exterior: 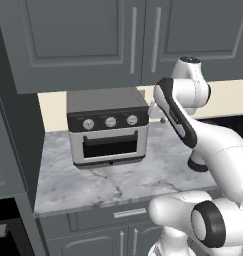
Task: Navigate to the fridge.
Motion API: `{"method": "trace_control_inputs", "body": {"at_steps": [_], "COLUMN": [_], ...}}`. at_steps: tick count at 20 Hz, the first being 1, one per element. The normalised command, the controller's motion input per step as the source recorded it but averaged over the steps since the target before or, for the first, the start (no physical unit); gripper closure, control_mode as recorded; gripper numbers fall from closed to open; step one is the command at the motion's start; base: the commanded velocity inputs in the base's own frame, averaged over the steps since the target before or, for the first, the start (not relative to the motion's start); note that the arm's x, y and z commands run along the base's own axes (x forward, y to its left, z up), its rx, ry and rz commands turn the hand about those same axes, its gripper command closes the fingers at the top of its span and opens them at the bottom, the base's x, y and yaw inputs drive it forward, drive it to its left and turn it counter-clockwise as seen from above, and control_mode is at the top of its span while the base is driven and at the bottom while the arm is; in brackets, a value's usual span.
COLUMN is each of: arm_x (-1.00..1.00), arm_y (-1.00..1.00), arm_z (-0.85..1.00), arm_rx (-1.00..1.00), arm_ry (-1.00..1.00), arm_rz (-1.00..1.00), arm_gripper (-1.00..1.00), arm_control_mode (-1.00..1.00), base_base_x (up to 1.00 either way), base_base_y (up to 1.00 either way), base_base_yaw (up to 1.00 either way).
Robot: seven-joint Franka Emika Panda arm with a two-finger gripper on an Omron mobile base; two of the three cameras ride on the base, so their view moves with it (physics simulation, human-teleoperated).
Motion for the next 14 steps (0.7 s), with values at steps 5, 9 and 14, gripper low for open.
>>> {"method": "trace_control_inputs", "body": {"at_steps": [5, 9, 14], "arm_x": [-0.68, -1.0, -0.98], "arm_y": [0.0, 0.0, 0.0], "arm_z": [0.0, 0.0, 0.0], "arm_rx": [0.0, 0.0, 0.0], "arm_ry": [-0.02, -0.05, -0.06], "arm_rz": [0.0, 0.0, 0.0], "arm_gripper": [-1.0, -1.0, -1.0], "arm_control_mode": [-1.0, -1.0, -1.0], "base_base_x": [0.0, 0.0, 0.0], "base_base_y": [0.0, 0.0, 0.0], "base_base_yaw": [0.0, 0.0, 0.0]}}
